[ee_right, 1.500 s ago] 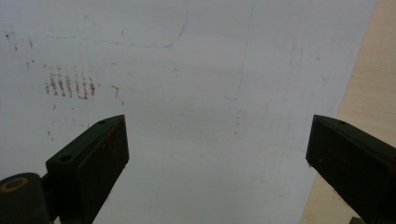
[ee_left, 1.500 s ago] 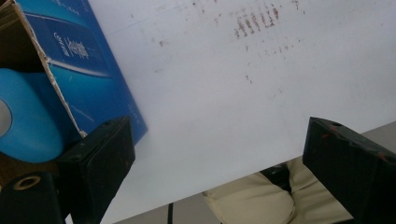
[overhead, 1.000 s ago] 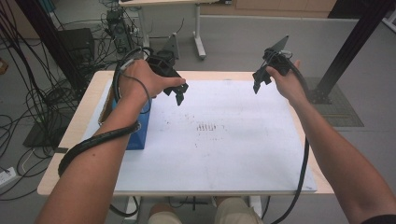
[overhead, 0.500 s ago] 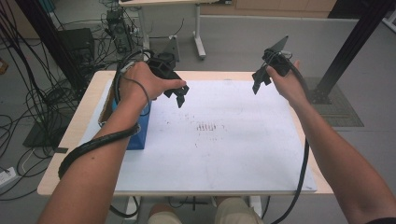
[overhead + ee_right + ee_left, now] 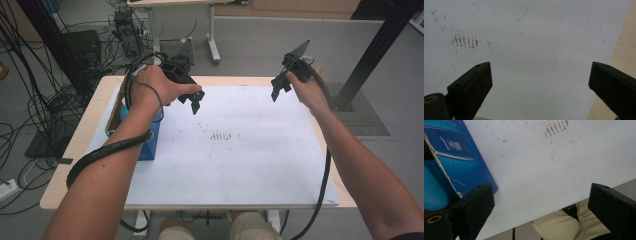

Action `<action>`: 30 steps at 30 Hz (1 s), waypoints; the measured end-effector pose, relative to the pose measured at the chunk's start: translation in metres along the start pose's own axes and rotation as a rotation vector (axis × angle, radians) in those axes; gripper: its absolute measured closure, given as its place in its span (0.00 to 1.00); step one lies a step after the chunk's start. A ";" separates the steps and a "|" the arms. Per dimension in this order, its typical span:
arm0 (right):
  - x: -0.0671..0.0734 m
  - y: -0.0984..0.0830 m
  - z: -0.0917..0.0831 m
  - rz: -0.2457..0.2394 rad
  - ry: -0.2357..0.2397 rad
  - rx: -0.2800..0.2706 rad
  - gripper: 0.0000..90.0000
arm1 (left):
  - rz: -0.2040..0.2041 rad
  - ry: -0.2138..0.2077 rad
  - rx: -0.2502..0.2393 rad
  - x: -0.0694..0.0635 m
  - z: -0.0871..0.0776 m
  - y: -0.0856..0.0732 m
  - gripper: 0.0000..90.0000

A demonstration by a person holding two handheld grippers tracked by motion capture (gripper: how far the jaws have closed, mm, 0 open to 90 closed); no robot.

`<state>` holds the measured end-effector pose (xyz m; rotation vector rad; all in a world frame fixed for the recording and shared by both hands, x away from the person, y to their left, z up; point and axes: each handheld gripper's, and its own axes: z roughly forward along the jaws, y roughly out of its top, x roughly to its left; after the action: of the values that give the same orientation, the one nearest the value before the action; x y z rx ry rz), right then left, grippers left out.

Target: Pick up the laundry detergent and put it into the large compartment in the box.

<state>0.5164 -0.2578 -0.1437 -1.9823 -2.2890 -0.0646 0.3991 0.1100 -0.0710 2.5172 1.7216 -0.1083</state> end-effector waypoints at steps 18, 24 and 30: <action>-0.001 -0.002 -0.001 0.001 0.004 -0.004 0.05 | -0.002 0.000 -0.005 0.001 -0.003 -0.002 0.08; 0.000 -0.001 -0.001 0.000 0.003 -0.003 0.05 | -0.002 -0.002 -0.005 0.001 -0.003 -0.002 0.08; 0.000 -0.001 -0.001 0.000 0.003 -0.004 0.05 | -0.003 -0.002 -0.003 0.002 -0.002 -0.001 0.08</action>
<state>0.5152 -0.2585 -0.1429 -1.9831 -2.2885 -0.0715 0.3984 0.1123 -0.0691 2.5117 1.7235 -0.1083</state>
